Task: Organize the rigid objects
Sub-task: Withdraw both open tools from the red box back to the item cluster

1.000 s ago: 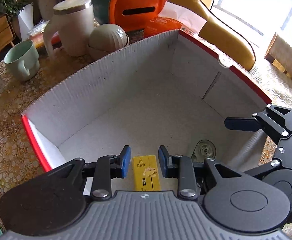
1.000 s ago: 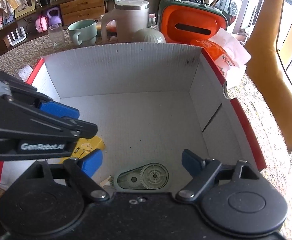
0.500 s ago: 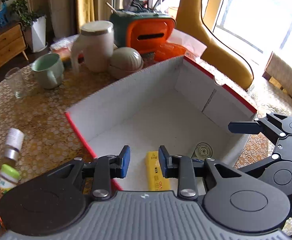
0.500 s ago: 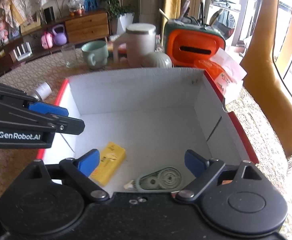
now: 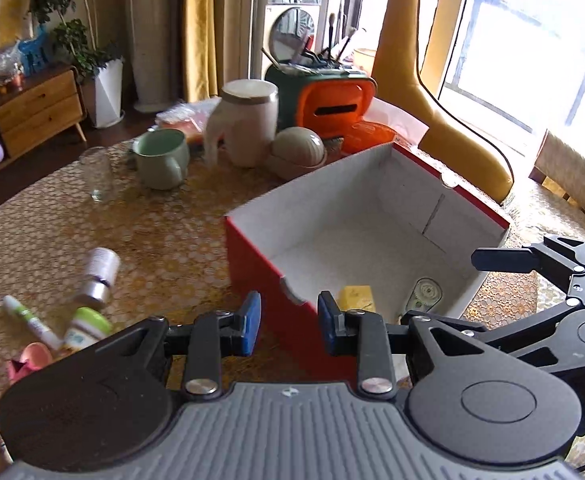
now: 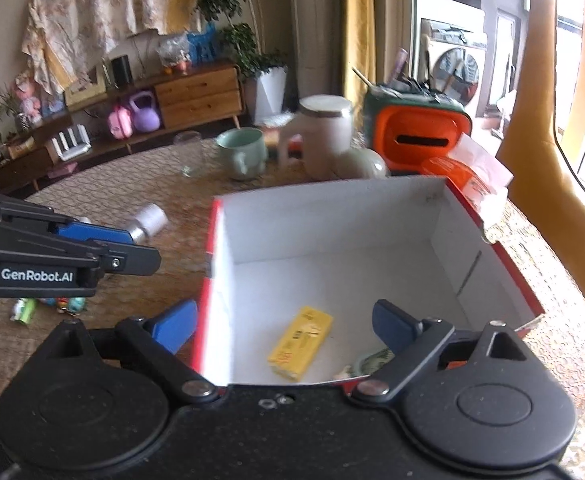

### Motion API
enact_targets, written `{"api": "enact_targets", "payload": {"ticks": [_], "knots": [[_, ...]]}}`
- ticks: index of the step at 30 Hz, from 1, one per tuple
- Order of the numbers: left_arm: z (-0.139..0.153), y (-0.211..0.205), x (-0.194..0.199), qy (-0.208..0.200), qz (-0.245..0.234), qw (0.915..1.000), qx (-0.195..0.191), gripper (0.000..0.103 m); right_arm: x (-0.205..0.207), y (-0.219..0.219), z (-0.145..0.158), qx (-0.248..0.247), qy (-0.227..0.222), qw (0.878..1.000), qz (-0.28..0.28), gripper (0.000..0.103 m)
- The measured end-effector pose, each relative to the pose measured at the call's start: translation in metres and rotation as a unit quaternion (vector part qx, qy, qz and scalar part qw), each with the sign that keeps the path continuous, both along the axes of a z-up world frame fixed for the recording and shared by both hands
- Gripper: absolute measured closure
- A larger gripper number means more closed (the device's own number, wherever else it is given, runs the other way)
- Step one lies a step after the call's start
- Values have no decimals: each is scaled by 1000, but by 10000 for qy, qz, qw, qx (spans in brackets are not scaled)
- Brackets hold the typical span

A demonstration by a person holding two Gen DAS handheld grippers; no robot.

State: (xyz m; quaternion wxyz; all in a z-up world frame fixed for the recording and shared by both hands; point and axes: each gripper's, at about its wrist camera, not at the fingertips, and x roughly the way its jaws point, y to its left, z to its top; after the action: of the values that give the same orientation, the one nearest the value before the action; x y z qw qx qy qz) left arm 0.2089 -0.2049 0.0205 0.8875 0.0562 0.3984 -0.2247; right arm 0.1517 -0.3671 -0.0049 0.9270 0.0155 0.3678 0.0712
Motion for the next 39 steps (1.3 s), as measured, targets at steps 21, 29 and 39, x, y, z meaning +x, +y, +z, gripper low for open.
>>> {"api": "enact_targets", "payload": {"ticks": [21, 29, 39], "knots": [[19, 157, -65, -492, 960, 9941, -108, 22, -30, 120, 14, 457, -398, 9932, 992, 0], [10, 228, -82, -434, 1428, 9886, -172, 18, -30, 164, 0, 492, -277, 9899, 1304, 0], [-22, 279, -95, -260, 1815, 9830, 32, 4, -24, 203, -22, 390, -45, 9888, 1440, 0]]}}
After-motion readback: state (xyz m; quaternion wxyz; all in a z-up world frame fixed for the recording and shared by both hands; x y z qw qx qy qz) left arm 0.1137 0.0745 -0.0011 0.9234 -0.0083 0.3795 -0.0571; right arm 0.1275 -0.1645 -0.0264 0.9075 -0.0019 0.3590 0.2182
